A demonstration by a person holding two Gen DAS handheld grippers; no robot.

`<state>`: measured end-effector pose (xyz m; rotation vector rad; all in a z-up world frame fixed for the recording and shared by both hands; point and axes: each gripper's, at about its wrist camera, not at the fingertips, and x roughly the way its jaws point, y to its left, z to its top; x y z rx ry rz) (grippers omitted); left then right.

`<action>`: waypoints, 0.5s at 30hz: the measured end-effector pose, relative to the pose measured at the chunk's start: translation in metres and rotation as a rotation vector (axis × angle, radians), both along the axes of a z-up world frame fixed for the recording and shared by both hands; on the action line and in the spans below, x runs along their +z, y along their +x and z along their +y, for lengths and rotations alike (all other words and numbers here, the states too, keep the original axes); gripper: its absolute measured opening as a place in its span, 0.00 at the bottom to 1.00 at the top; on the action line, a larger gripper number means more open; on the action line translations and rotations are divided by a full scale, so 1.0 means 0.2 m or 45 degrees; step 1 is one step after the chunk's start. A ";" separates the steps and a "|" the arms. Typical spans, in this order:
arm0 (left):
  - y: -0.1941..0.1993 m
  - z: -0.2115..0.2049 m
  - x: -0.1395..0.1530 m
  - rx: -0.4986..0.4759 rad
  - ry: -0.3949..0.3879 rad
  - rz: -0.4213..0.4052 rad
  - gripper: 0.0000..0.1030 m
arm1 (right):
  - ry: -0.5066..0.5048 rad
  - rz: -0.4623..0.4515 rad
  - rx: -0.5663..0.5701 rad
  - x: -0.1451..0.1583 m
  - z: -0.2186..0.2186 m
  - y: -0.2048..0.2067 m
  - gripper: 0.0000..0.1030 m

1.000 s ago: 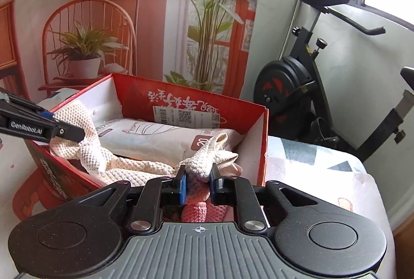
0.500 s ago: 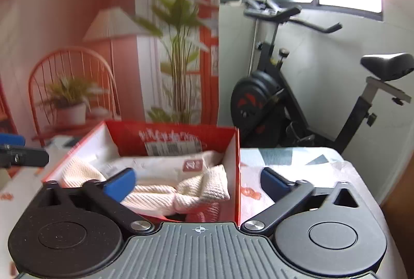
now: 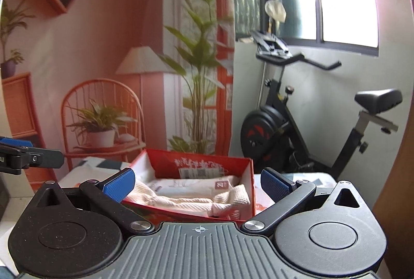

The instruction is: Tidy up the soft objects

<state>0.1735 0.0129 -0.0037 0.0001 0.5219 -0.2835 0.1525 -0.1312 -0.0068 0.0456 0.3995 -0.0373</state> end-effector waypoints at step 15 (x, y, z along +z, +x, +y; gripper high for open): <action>-0.54 0.10 0.25 0.128 0.052 -0.154 1.00 | 0.025 -0.109 -0.003 0.35 0.24 -0.54 1.00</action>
